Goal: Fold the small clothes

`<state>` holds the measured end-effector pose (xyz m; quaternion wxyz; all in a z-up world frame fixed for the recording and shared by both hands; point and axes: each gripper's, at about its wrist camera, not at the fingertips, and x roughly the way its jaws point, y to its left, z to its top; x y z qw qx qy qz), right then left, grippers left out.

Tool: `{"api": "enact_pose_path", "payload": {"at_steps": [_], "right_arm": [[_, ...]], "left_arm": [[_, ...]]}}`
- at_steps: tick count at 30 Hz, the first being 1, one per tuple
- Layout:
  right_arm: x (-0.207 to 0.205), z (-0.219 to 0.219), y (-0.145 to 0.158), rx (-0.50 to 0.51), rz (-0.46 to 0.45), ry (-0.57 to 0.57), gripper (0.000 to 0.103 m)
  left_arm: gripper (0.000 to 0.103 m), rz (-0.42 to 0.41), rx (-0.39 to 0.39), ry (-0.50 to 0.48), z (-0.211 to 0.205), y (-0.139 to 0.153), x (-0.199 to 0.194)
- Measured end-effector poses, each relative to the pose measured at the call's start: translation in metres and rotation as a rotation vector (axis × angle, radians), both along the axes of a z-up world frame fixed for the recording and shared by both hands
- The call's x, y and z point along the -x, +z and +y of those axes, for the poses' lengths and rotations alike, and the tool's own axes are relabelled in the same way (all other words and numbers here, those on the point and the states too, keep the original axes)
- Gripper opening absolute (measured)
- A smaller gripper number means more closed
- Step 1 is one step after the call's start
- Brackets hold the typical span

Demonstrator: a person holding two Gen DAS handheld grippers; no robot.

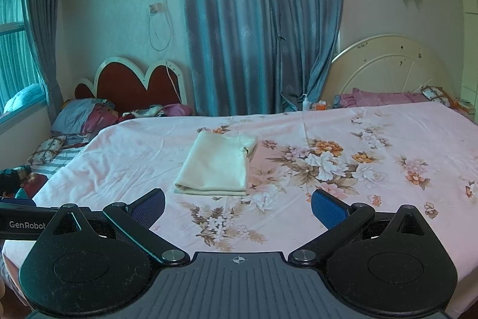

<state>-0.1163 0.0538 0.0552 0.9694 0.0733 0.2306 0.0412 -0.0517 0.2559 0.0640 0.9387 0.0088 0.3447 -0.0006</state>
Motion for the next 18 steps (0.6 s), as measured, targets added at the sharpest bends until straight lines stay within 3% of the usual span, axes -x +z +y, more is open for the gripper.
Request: {"api": "enact_pose_path", "payload": {"at_steps": [18], "right_arm": [[-0.0008,0.0017,-0.0069,-0.002,0.008,0.001,0.103]], "left_arm": [[0.097,0.013,0.005,-0.001,0.0020,-0.0041,0.0006]]}}
